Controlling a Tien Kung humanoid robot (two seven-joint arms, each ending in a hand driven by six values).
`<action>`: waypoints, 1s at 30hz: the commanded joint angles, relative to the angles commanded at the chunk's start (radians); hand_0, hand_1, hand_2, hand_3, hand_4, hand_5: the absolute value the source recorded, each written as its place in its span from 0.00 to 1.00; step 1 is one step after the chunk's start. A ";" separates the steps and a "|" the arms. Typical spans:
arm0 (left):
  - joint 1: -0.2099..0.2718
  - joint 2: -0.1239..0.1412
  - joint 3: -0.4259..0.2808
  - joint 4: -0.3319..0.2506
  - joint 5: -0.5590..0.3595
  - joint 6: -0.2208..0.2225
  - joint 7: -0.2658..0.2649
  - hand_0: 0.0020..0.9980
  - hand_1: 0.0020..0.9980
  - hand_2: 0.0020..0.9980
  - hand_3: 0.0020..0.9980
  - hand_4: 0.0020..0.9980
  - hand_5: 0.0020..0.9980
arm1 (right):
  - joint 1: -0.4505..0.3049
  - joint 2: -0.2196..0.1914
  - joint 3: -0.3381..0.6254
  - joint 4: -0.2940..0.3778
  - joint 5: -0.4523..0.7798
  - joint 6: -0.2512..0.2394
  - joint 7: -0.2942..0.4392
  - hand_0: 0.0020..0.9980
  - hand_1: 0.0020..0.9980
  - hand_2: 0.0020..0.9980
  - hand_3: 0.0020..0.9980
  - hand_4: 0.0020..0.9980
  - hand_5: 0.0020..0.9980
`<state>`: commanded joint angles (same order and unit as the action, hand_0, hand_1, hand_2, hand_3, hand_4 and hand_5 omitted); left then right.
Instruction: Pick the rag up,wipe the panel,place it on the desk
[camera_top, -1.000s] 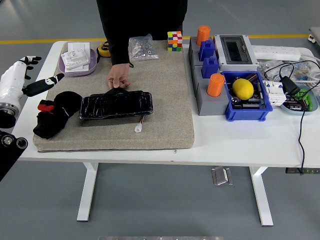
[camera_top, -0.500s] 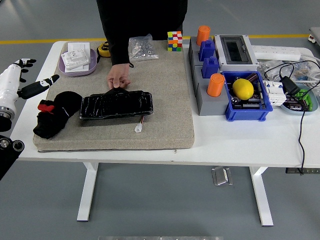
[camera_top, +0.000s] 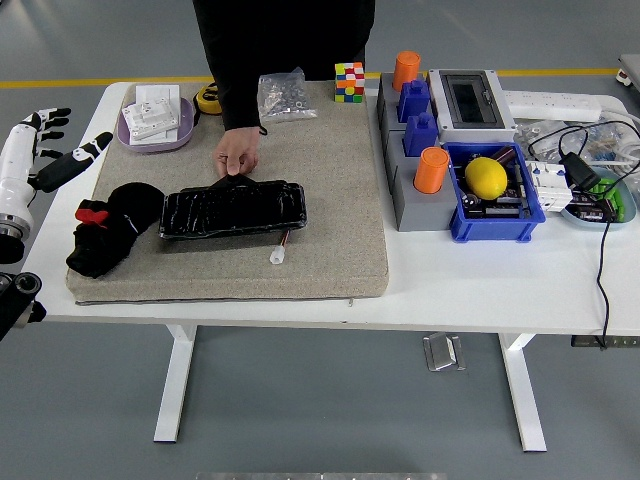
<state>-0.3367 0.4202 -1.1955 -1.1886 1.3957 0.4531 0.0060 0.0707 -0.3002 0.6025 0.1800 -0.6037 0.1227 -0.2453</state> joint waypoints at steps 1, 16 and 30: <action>0.001 -0.001 -0.001 -0.001 -0.033 0.002 -0.015 0.53 0.74 0.78 0.79 0.97 0.67 | 0.000 0.000 -0.002 0.000 0.002 0.000 0.001 0.77 0.72 0.72 0.59 0.89 0.57; 0.027 -0.030 0.004 -0.002 -0.506 -0.049 -0.207 0.53 0.70 0.71 0.74 0.86 0.65 | -0.004 0.003 -0.009 0.000 0.013 -0.002 0.006 0.77 0.72 0.72 0.59 0.89 0.57; 0.050 -0.080 -0.039 0.001 -0.622 -0.128 -0.263 0.54 0.69 0.70 0.73 0.87 0.66 | -0.003 0.001 -0.040 0.000 0.045 -0.004 0.013 0.77 0.72 0.72 0.59 0.89 0.57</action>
<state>-0.2867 0.3402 -1.2347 -1.1876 0.7742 0.3254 -0.2572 0.0673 -0.2991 0.5627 0.1800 -0.5589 0.1186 -0.2320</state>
